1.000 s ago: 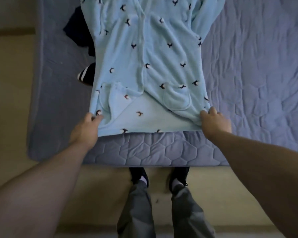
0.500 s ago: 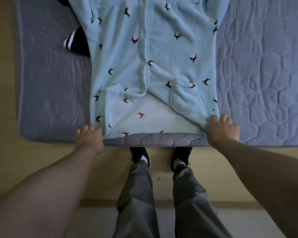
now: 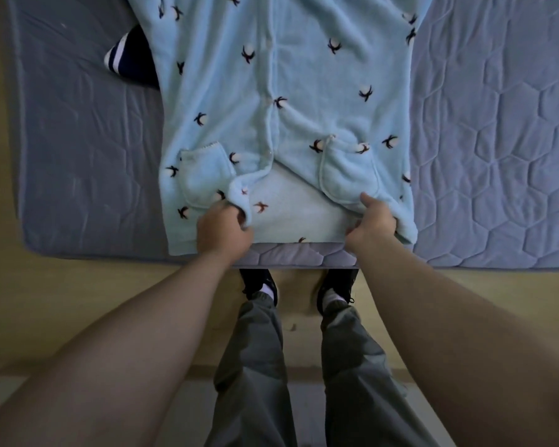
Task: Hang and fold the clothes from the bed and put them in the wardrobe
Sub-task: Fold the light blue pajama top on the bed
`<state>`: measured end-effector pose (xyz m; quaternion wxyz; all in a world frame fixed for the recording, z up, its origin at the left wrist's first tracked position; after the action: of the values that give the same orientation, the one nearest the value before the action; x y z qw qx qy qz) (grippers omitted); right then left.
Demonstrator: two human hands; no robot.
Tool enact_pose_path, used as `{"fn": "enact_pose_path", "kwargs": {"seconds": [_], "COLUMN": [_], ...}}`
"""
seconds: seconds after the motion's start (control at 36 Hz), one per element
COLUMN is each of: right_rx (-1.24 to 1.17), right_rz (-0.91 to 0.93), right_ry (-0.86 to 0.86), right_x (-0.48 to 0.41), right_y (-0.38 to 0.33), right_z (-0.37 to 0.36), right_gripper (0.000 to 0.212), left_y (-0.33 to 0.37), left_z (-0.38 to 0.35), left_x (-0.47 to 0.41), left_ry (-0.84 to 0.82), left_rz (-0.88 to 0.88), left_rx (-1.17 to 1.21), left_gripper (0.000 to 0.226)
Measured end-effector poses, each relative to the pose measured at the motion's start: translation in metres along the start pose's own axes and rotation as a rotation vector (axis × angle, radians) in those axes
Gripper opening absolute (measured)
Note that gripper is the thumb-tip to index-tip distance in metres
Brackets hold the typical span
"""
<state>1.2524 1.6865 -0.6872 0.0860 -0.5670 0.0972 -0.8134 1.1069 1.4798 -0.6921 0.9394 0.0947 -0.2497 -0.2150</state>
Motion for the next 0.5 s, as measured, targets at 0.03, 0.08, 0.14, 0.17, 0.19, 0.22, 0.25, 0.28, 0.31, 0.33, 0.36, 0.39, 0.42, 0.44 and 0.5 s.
{"fn": "enact_pose_path", "kwargs": {"seconds": [0.03, 0.08, 0.14, 0.17, 0.19, 0.22, 0.25, 0.28, 0.31, 0.33, 0.36, 0.39, 0.42, 0.44, 0.5], "right_rx": [-0.066, -0.147, -0.195, -0.188, -0.121, -0.003, 0.117, 0.213, 0.288, 0.369, 0.475, 0.607, 0.730, 0.834, 0.982], "right_rz": [-0.035, -0.063, -0.027, 0.022, 0.098, 0.196, 0.303, 0.408, 0.495, 0.565, 0.624, 0.666, 0.686, 0.691, 0.679], "right_ry": [-0.039, -0.099, -0.146, -0.165, -0.172, -0.173, -0.181, -0.201, -0.237, -0.261, -0.268, -0.257, -0.232, -0.198, -0.120], "right_x": [0.003, 0.009, 0.016, 0.020, 0.022, 0.024, 0.025, 0.025, 0.024, 0.021, 0.017, 0.012, 0.006, 0.001, -0.008], "right_y": [-0.003, -0.008, -0.010, -0.010, -0.010, -0.009, -0.007, -0.005, -0.002, 0.001, 0.003, 0.006, 0.008, 0.009, 0.010], "right_z": [-0.002, -0.003, -0.004, -0.004, -0.006, -0.007, -0.008, -0.008, -0.009, -0.009, -0.010, -0.010, -0.011, -0.011, -0.011], "right_gripper": [0.059, 0.035, 0.023, 0.020, 0.018, 0.021, 0.027, 0.033, 0.036, 0.040, 0.046, 0.051, 0.054, 0.052, 0.039], "left_y": [-0.001, -0.003, -0.004, -0.005, -0.005, -0.004, -0.003, -0.002, -0.001, 0.001, 0.002, 0.003, 0.005, 0.007, 0.013], "left_z": [-0.002, -0.004, -0.004, -0.003, -0.002, -0.001, -0.001, -0.002, -0.003, -0.004, -0.006, -0.008, -0.010, -0.012, -0.016], "left_x": [0.004, 0.008, 0.010, 0.011, 0.012, 0.012, 0.012, 0.011, 0.011, 0.012, 0.012, 0.012, 0.012, 0.012, 0.011], "left_ry": [-0.044, -0.137, -0.225, -0.252, -0.268, -0.277, -0.281, -0.283, -0.281, -0.271, -0.250, -0.224, -0.201, -0.187, -0.181], "left_rz": [-0.093, -0.204, -0.224, -0.216, -0.203, -0.194, -0.190, -0.193, -0.205, -0.228, -0.261, -0.299, -0.338, -0.378, -0.447], "left_rx": [-0.090, -0.241, -0.334, -0.360, -0.376, -0.385, -0.396, -0.406, -0.413, -0.412, -0.405, -0.398, -0.397, -0.401, -0.405], "left_gripper": [0.014, 0.011, 0.012, 0.013, 0.014, 0.013, 0.014, 0.018, 0.025, 0.033, 0.040, 0.044, 0.047, 0.049, 0.048]}}
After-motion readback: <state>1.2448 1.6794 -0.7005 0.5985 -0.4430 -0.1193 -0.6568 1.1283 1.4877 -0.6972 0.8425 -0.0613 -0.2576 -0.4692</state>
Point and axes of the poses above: each hand's wrist, its own x-axis away from the middle knuckle, its own z-axis out of the back of the hand, y = z × x, the point moved 1 cm from there along -x, towards the middle knuckle, and after that the axes turned 5 degrees about y, right-handed, at the moved point
